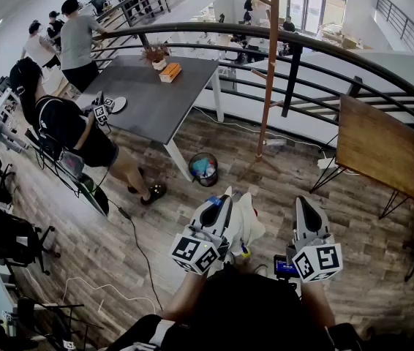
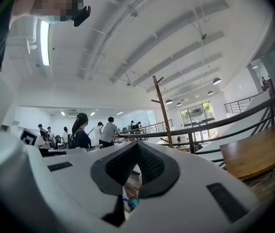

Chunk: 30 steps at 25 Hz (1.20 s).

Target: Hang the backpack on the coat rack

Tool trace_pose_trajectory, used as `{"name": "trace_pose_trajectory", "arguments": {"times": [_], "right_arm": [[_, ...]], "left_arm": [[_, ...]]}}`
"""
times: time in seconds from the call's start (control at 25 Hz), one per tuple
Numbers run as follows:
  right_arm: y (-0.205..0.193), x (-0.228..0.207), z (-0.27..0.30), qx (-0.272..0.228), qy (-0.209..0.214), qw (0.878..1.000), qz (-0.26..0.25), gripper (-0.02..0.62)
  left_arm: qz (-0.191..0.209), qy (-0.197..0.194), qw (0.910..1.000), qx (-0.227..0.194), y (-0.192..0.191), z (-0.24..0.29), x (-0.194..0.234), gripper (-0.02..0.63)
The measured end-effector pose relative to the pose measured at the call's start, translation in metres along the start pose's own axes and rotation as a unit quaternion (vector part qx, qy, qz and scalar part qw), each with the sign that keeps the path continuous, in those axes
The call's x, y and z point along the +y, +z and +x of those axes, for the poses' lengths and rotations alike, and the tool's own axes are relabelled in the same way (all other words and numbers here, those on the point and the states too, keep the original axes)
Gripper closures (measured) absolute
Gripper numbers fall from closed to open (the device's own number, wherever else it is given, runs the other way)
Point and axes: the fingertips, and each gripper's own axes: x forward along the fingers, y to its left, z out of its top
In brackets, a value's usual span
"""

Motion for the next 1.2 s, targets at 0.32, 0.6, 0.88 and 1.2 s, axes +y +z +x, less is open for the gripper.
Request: {"name": "trace_pose_trajectory", "arguments": {"times": [0.32, 0.6, 0.88, 1.2], "right_arm": [[0.001, -0.005, 0.004, -0.004, -0.003, 1.000, -0.002, 0.584], [0.000, -0.001, 0.003, -0.002, -0.006, 1.000, -0.008, 0.584], [-0.003, -0.002, 0.007, 0.003, -0.007, 1.000, -0.008, 0.584], [-0.002, -0.002, 0.015, 0.001, -0.013, 1.000, -0.001, 0.584]], "left_arm": [[0.004, -0.004, 1.0000, -0.001, 0.000, 0.004, 0.000, 0.594], [0.006, -0.011, 0.9999, -0.001, 0.002, 0.004, -0.003, 0.594], [0.000, -0.012, 0.9999, 0.001, 0.002, 0.007, -0.001, 0.594], [0.004, -0.012, 0.9999, 0.004, 0.004, 0.010, 0.005, 0.594]]}}
